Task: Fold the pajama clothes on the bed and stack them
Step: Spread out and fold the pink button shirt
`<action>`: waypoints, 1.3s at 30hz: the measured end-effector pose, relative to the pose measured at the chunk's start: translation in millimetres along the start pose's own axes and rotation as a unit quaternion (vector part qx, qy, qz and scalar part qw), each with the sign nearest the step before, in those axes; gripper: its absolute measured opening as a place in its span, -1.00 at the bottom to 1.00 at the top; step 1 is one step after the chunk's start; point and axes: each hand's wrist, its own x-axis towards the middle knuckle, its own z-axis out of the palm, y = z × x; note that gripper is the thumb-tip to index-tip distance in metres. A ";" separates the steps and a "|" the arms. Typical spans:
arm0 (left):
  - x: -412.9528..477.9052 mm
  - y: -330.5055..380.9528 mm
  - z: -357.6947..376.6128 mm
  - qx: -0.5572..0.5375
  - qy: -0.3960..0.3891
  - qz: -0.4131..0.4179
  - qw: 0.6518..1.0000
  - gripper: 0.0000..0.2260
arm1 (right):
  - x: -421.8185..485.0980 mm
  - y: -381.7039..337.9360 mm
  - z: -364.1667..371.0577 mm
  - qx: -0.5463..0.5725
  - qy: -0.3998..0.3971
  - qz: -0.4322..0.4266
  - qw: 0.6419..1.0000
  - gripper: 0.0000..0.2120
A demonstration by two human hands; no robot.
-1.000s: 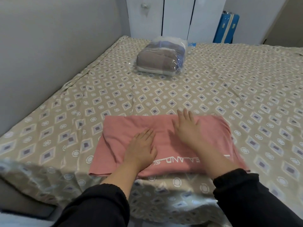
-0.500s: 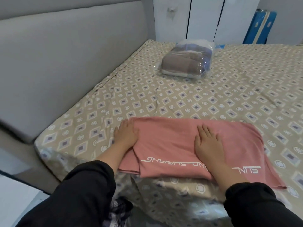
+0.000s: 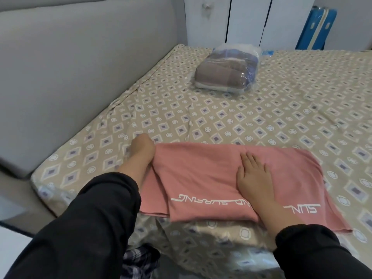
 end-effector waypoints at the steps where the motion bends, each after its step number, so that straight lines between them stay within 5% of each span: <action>1: -7.4 8.8 -0.7 0.006 0.001 0.033 0.999 -0.72 | 0.0 0.0 0.2 -0.001 0.001 0.001 1.000 -0.50; 6: -99.5 53.2 28.5 0.024 -0.090 0.361 0.928 -0.43 | -1.1 -0.3 0.5 -0.004 0.002 -0.002 1.000 -0.50; 8: -134.3 48.6 50.5 0.099 -0.145 0.410 0.895 -0.39 | -1.3 -0.2 -0.1 -0.005 -0.002 -0.003 1.000 -0.50; 15: -115.5 28.7 54.9 0.149 -0.126 0.342 0.919 -0.35 | -0.5 15.9 -12.2 -0.041 -0.045 -0.045 0.997 -0.49; 19: -92.1 23.8 40.6 0.174 -0.144 0.277 0.934 -0.34 | 7.3 42.7 -25.5 -0.068 -0.043 0.061 0.995 -0.42; 23: -66.0 63.6 19.6 0.127 -0.144 0.374 0.907 -0.18 | 31.4 40.2 -28.7 -0.027 -0.048 -0.024 0.998 -0.43; 26: -45.6 94.0 17.8 0.131 -0.216 0.404 0.879 -0.08 | 67.4 30.7 -38.8 -0.001 -0.145 -0.070 0.987 -0.26; 33: -5.1 116.5 30.1 0.206 -0.410 0.342 0.820 -0.68 | 139.6 26.1 -79.3 -0.202 -0.395 -0.064 0.894 -0.74; 36: -5.1 110.7 20.3 0.214 -0.419 0.328 0.819 -0.74 | 135.0 26.7 -89.1 -0.255 -0.395 -0.058 0.881 -0.61; 39: -14.5 106.9 -8.8 0.176 -0.370 0.355 0.840 -0.76 | 123.3 27.7 -115.0 -0.198 -0.341 -0.046 0.918 -0.64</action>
